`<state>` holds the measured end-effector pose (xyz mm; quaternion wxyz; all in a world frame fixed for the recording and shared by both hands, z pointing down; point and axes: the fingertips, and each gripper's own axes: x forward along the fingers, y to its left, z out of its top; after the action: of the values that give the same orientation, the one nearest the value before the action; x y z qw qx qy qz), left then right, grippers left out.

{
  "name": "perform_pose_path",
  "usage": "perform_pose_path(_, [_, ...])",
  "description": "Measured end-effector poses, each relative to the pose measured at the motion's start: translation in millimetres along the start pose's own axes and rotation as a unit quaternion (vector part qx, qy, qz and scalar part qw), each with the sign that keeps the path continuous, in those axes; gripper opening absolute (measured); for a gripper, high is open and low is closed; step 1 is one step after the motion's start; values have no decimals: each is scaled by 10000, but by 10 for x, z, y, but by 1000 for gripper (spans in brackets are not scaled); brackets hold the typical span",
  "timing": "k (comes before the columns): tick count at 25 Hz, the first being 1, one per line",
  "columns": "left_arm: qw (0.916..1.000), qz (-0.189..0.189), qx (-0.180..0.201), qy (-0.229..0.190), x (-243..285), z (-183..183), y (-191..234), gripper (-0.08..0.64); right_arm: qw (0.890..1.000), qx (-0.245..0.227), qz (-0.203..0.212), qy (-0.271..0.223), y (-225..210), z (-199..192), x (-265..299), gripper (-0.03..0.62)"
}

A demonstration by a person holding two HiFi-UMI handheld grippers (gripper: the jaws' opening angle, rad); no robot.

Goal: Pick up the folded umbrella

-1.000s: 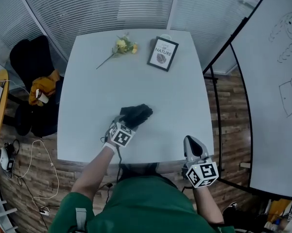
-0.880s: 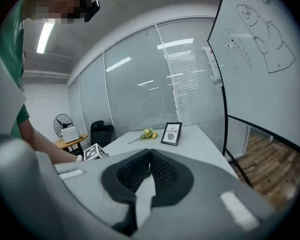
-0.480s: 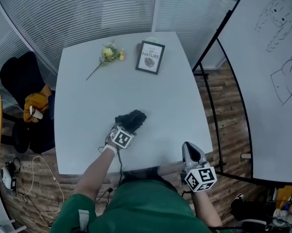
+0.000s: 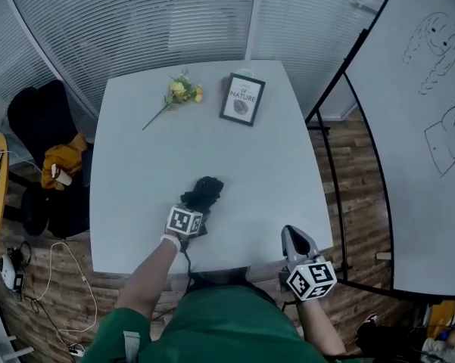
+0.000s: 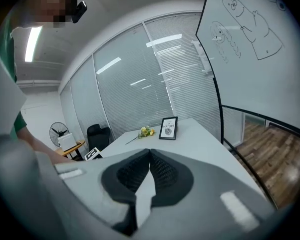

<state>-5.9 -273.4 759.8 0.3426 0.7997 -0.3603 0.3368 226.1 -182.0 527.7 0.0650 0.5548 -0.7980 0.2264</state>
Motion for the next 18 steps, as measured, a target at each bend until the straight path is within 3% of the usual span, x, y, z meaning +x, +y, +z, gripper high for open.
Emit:
perform_pose_path(3, [9961, -261, -789, -307, -143, -23, 8, 261, 9999, -38, 122, 17, 59, 17, 60, 3])
perform_pose_path(8, [9758, -771, -1791, -988, -456, 34, -18, 259, 9992, -111, 387, 9, 218, 74, 176, 4])
perform_pose_path(13, [9508, -1089, -2333, -1726, -848, 192, -47, 259, 9980, -147, 619, 13, 375, 99, 265, 3])
perform_pose_path(18, [9282, -1247, -2430, -2527, -1355, 403, -106, 259, 9961, -313, 827, 20, 540, 144, 351, 4])
